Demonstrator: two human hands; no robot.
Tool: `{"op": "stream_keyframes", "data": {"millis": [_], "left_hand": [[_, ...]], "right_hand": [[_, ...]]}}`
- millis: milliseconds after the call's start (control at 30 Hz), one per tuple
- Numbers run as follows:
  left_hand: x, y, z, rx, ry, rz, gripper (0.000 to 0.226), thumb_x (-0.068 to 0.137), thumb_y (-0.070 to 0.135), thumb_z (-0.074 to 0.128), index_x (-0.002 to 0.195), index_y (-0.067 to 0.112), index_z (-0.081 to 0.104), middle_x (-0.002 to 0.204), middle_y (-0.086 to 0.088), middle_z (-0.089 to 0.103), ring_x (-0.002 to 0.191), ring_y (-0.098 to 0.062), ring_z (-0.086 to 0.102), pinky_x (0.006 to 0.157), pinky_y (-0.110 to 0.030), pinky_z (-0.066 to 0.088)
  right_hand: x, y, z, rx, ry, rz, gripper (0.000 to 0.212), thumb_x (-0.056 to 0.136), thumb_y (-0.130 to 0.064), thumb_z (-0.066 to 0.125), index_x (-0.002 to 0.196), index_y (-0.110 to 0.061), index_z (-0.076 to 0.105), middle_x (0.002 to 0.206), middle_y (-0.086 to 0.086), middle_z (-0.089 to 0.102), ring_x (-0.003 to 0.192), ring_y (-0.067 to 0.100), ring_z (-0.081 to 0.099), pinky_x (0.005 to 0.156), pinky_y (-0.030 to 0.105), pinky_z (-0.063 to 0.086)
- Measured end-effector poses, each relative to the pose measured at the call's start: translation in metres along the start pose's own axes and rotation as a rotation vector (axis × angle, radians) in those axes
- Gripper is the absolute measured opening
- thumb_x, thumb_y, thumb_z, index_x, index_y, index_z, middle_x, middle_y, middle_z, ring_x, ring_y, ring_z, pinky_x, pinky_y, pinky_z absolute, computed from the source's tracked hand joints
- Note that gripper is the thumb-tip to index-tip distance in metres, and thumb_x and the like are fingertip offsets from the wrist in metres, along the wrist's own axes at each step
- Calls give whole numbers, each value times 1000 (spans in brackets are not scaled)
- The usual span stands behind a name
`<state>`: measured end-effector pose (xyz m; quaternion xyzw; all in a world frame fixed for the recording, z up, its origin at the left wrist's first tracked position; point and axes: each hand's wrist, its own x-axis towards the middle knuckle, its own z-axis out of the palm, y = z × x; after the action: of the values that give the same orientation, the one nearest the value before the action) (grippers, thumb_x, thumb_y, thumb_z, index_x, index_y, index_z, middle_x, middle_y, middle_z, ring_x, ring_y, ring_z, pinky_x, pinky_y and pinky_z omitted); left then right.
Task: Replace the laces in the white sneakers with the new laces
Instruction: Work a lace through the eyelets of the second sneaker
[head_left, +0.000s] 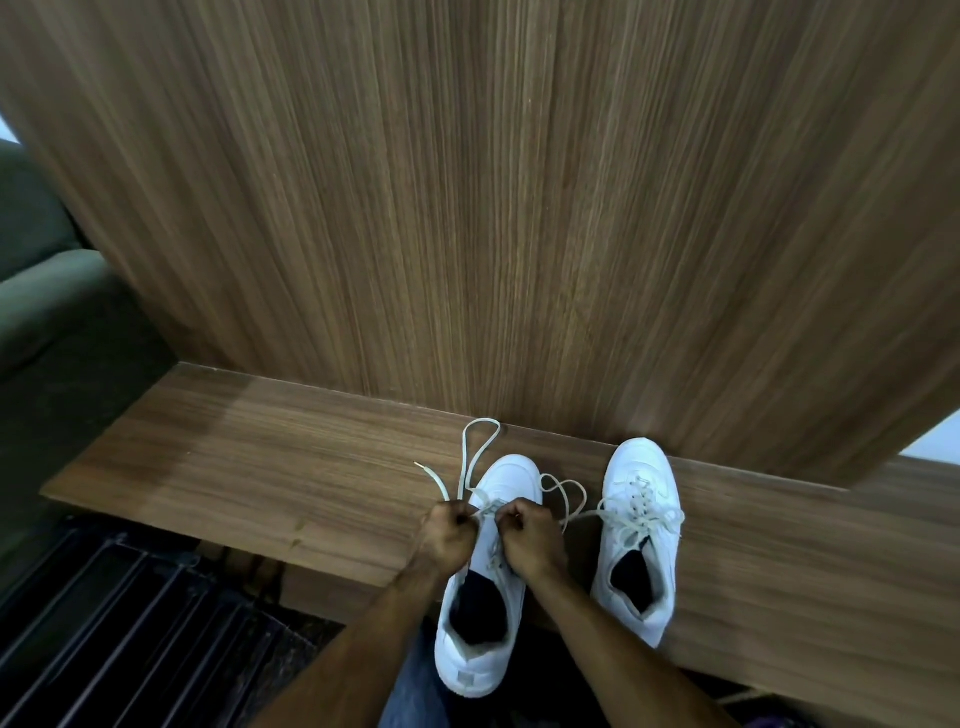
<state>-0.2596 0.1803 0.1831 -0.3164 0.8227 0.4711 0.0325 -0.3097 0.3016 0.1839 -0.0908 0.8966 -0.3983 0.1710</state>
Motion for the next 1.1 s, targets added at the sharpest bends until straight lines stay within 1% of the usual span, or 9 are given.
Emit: {"op": "stream_keyframes", "data": {"millis": [200,300,367,533,600,700,900,1000,1100], "left_hand": [[-1,1,2,-66,-9,-6,20,84,16,57,90,24,75,94,-1,74,91,-15,67,79,-20,49],[6,0,0,-211,8,-111,16,80,22,63,66,22,72,79,-8,71,81,-22,65,84,-36,54],[9,2,-2,-278,-8,-176,25,83,18,67,59,15,68,70,-12,67,69,-23,63,75,-42,56],[10,23,-13,-229,-90,-243,27,92,10,53,66,6,57,50,-5,53,38,-12,47,30,-15,32],[14,26,-20,-379,-107,-304,31,97,11,38,72,8,55,49,-1,55,34,-9,48,30,-14,29],[21,36,-46,-680,-18,-282,27,100,11,31,83,11,52,70,-8,59,49,-14,58,33,-18,36],[29,89,-134,-1202,331,-132,24,101,9,33,84,15,50,56,-3,66,47,-11,66,42,-20,51],[25,86,-128,-1138,407,-114,20,97,11,42,85,21,52,65,0,65,49,-10,64,41,-18,47],[17,55,-83,-805,405,-127,9,94,9,51,92,17,55,78,-5,60,49,-10,54,35,-13,37]], "right_hand": [[-8,-4,4,-140,4,-1,18,90,-26,50,96,-24,66,103,-3,69,97,23,64,71,29,46],[-10,-8,2,-179,12,-29,20,92,-24,48,100,-26,67,109,-3,67,102,23,63,73,28,46],[-10,-11,-2,-211,17,-66,21,93,-24,49,101,-28,68,113,-2,63,105,23,61,78,30,47],[-17,-6,-7,-381,26,-211,23,89,-32,53,108,-22,62,114,4,53,112,26,54,83,35,48],[-24,-1,-8,-473,108,-306,25,82,-40,56,99,-22,61,104,4,57,100,28,58,75,37,49],[-29,5,-8,-612,151,-365,28,78,-47,51,79,-20,60,83,2,59,81,27,62,66,37,49],[-35,0,-19,-416,59,-184,38,88,-54,49,90,-17,59,102,2,65,97,27,63,74,32,46],[-36,-2,-22,-388,41,-141,37,88,-52,50,92,-18,61,104,3,67,100,28,62,76,33,46],[-34,-2,-24,-387,12,-97,39,86,-57,51,94,-20,62,104,3,68,100,29,63,77,35,48]]}}
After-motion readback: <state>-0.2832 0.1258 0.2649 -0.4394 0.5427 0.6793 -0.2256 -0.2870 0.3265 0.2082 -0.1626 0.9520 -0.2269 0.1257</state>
